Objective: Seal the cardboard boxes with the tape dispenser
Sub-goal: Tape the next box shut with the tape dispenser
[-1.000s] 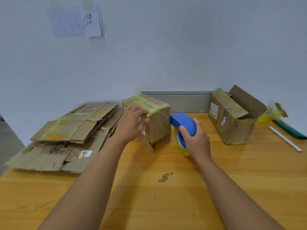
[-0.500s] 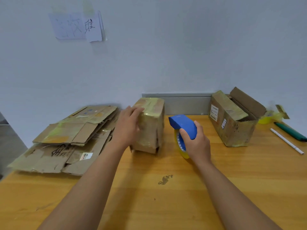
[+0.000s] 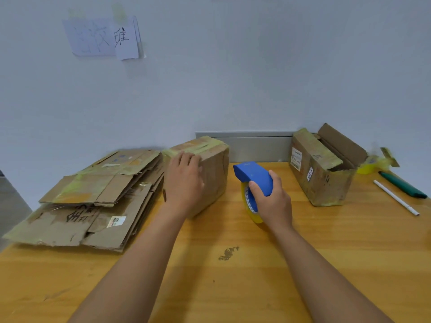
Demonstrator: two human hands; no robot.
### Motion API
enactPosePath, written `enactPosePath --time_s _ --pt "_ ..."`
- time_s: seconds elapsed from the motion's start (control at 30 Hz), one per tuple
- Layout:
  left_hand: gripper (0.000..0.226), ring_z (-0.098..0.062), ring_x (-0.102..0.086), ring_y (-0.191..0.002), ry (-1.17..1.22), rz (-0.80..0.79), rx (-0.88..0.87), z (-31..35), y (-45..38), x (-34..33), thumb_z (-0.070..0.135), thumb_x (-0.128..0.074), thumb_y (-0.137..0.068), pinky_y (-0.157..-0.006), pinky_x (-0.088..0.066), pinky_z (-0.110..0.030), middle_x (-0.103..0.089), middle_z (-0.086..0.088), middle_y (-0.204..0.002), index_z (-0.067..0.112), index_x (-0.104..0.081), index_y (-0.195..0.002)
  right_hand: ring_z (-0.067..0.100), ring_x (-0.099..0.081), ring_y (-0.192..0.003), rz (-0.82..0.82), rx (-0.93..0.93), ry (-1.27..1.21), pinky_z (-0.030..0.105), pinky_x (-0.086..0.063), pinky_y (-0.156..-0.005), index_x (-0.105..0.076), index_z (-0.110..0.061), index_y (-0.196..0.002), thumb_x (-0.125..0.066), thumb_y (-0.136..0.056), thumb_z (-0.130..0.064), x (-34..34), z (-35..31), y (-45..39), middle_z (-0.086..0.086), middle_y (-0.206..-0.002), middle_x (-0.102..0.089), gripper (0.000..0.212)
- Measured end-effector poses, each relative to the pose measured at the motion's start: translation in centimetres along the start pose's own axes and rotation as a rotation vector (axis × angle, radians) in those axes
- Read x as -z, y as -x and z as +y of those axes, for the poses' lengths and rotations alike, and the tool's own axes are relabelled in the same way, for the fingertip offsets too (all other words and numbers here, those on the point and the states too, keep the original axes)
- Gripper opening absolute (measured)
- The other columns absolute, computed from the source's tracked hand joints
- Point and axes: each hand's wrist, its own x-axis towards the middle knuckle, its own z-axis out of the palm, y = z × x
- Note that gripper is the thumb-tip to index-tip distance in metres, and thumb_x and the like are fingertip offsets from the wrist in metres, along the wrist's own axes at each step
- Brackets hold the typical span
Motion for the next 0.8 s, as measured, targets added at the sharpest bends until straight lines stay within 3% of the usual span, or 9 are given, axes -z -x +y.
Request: enactPosePath --time_s 0.07,0.17,0.33,0.43,0.53,0.6,0.7,0.8 --pt "0.04 -0.034 -0.044 -0.126 -0.054 -0.031 0.07 -1.0 0.1 0.2 0.004 -0.054 -0.084 -0.111 -0.031 -0.048 -0.06 -0.014 -0.126 0.007 -0.059 -0.124 0.027 -0.053 -0.114 0.002 -0.009 -0.011 0.042 -0.048 -0.089 -0.034 -0.03 -0.15 -0.056 -0.09 -0.062 0.0 0.0 -0.2 0.002 -0.13 -0.056 0.071" --pt "0.05 -0.036 -0.033 -0.138 -0.173 -0.085 0.202 -1.7 0.4 0.5 0.012 -0.051 -0.083 -0.116 -0.021 -0.052 -0.053 -0.013 -0.138 0.013 -0.05 -0.133 0.027 -0.054 -0.114 0.025 -0.018 -0.042 0.041 -0.048 -0.086 -0.036 -0.029 -0.149 -0.057 -0.09 -0.061 0.0 0.0 -0.4 0.001 -0.129 -0.057 0.07" --pt "0.047 -0.032 -0.039 -0.133 -0.181 -0.067 0.091 0.4 -0.2 -0.5 0.039 -0.054 -0.093 -0.108 -0.028 -0.048 -0.05 -0.007 -0.141 0.024 -0.049 -0.137 0.025 -0.055 -0.111 0.024 -0.009 -0.036 0.038 -0.046 -0.083 -0.036 -0.031 -0.148 -0.057 -0.09 -0.063 -0.2 0.1 -0.3 -0.002 -0.125 -0.057 0.07" --pt "0.034 -0.03 -0.046 -0.122 -0.189 -0.064 0.116 0.4 -0.9 -1.2 0.023 -0.053 -0.095 -0.099 -0.03 -0.043 -0.055 -0.003 -0.132 0.025 -0.056 -0.128 0.022 -0.054 -0.109 0.023 -0.003 -0.026 0.039 -0.048 -0.083 -0.035 -0.032 -0.148 -0.056 -0.089 -0.065 -0.2 0.0 0.0 -0.004 -0.124 -0.055 0.071" --pt "0.035 -0.029 -0.051 -0.113 -0.112 0.017 0.085 -0.7 -1.0 -0.9 0.012 -0.058 -0.087 -0.096 -0.03 -0.042 -0.062 -0.001 -0.121 0.025 -0.062 -0.119 0.018 -0.053 -0.105 0.036 -0.001 -0.055 0.037 -0.048 -0.082 -0.036 -0.032 -0.148 -0.057 -0.089 -0.064 0.1 0.4 -0.1 -0.01 -0.118 -0.051 0.07" --pt "0.036 -0.027 -0.053 -0.116 -0.075 0.079 0.021 -2.0 -0.6 -0.6 0.01 -0.054 -0.086 -0.104 -0.027 -0.045 -0.064 0.0 -0.119 0.026 -0.062 -0.117 0.016 -0.052 -0.102 0.05 -0.015 -0.097 0.033 -0.044 -0.078 -0.038 -0.032 -0.147 -0.057 -0.089 -0.063 0.4 0.8 -0.4 -0.011 -0.116 -0.051 0.069" --pt "0.048 -0.024 -0.051 -0.123 -0.028 0.123 -0.018 -3.2 0.5 0.1 0.014 -0.028 -0.081 -0.112 -0.019 -0.048 -0.064 0.002 -0.12 0.022 -0.062 -0.113 0.015 -0.053 -0.102 0.056 -0.076 -0.187 0.031 -0.042 -0.079 -0.041 -0.034 -0.145 -0.058 -0.088 -0.065 0.8 1.4 -1.1 -0.012 -0.117 -0.052 0.068" --pt "0.047 -0.028 -0.047 -0.128 0.063 0.122 0.043 -2.8 1.3 0.4 0.017 -0.034 -0.08 -0.11 -0.027 -0.049 -0.06 -0.003 -0.129 0.014 -0.061 -0.118 0.013 -0.051 -0.103 0.077 -0.138 -0.244 0.029 -0.038 -0.081 -0.045 -0.032 -0.144 -0.058 -0.089 -0.062 1.2 2.1 -2.0 -0.013 -0.117 -0.052 0.064"
